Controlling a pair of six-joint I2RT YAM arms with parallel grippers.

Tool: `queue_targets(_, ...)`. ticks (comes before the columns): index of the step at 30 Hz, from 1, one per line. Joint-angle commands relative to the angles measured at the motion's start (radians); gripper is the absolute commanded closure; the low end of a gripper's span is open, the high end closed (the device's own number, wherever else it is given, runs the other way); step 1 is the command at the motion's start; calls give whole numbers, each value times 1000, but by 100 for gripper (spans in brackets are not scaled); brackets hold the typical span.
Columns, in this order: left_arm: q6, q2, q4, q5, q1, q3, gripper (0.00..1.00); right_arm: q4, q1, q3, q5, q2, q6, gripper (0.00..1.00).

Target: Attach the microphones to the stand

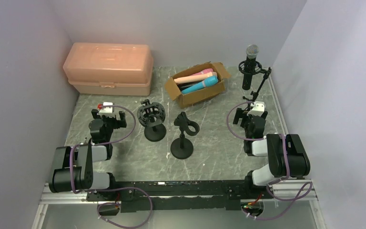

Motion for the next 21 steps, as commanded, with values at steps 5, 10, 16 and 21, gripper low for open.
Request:
queue_targets(5, 13, -3, 46, 7, -5, 25, 1, -5, -5, 53, 62, -36, 24, 0)
queue_targets(10, 59, -132, -289, 102, 4, 156, 1, -764, -1, 420, 221, -111, 278, 0)
queue_targets(16, 109, -237, -790, 204, 20, 401, 1, -1010, -16, 403, 69, -269, 644, 0)
queue_targets(21, 102, -298, -1139, 235, 34, 576, 1, -1067, 6, 343, -142, -514, 594, 0)
